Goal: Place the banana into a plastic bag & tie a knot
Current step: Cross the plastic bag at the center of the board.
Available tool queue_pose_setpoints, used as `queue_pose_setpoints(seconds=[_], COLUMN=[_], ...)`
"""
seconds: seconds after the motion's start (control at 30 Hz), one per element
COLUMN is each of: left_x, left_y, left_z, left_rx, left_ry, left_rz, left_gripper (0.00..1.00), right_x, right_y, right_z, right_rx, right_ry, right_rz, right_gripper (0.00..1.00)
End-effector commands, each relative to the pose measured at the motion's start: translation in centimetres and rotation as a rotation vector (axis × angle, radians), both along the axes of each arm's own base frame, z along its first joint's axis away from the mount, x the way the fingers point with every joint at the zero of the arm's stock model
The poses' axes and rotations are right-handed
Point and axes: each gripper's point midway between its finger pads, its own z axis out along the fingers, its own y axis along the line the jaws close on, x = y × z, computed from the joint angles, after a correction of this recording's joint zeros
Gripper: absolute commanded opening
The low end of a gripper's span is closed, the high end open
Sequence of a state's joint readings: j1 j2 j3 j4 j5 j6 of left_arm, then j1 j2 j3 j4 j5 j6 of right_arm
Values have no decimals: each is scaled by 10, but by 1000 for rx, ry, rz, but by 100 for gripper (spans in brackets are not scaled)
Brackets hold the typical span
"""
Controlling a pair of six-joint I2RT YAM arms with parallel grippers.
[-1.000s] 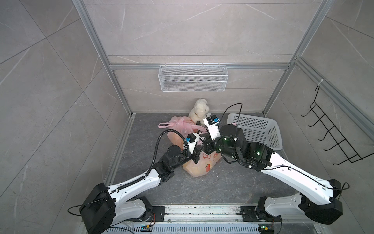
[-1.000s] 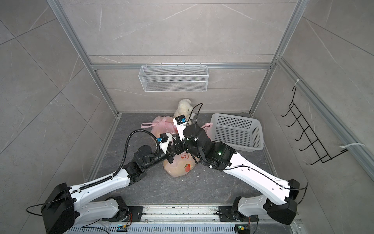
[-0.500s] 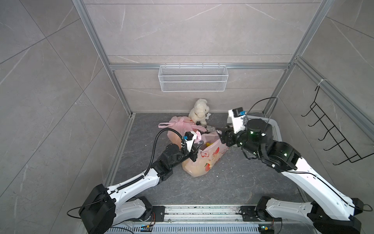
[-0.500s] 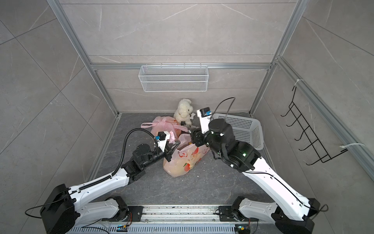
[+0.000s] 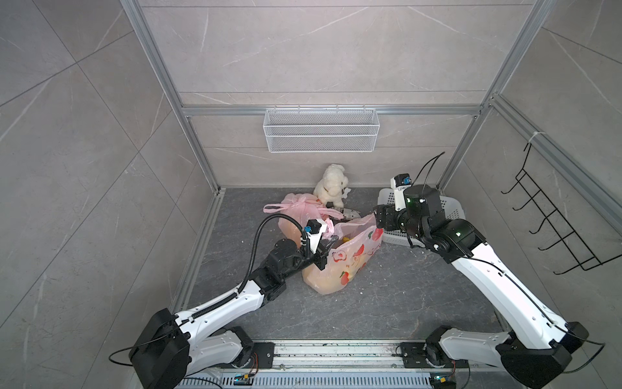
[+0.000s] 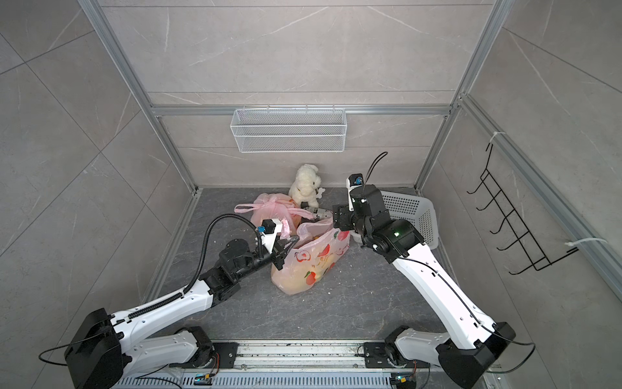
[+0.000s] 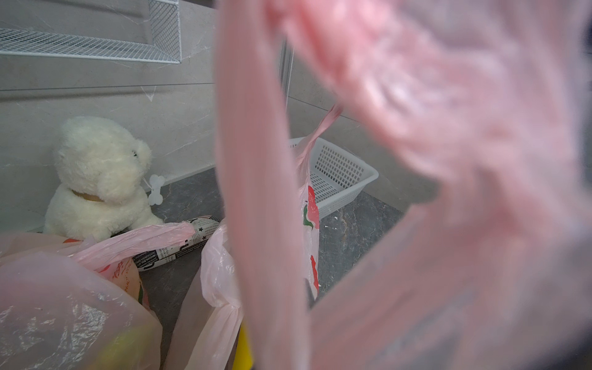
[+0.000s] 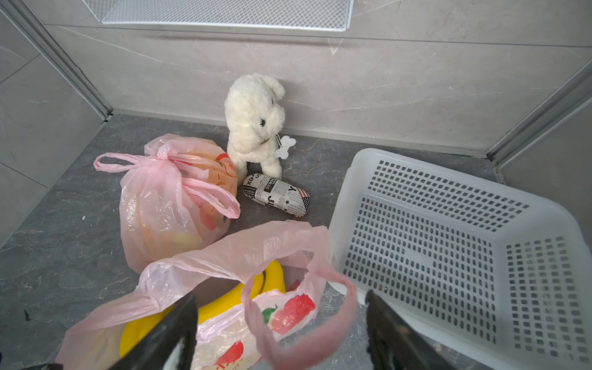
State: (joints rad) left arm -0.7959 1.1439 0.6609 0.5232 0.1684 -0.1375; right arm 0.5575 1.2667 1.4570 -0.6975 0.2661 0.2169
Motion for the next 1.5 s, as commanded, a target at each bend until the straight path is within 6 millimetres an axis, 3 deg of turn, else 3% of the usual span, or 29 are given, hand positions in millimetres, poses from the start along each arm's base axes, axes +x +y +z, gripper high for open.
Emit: queue_pose_setpoints(seconds=[0.0,0.37,0.53,0.63,0.77,0.83,0.97,1.1,1.47], left_x=[-4,-2,12,20,26,27,24,12,-33], left_y=[1,0,8,6,-7,-14,-30,-40,-35], left_z=[26,27,31,36,47,52,49,37,9], left_rx=[-57,-40,-59,-37,-22,-25,-13,15,111], left_ry=[-39,-11,61,99,119,119,148,204,325], left_rz=[-19,-28,3,7,-38,-70,-156,-252,-440], left_gripper=[0,0,0,0,0,0,3,7,19], right_x=[7,4,-12,-32,-81,-95,-101,-99,-115], right_y=[2,-3,5,23,72,85,96,107,135], right_z=[4,-4,8,15,26,30,31,18,-2], right_rx=[0,-42,-22,-18,-102,-100,-75,-104,-188], right_ry=[5,37,42,62,38,36,40,59,64], right_rz=[-14,-17,68,199,437,497,549,588,738], right_gripper=[76,16,1,0,0,0,0,0,0])
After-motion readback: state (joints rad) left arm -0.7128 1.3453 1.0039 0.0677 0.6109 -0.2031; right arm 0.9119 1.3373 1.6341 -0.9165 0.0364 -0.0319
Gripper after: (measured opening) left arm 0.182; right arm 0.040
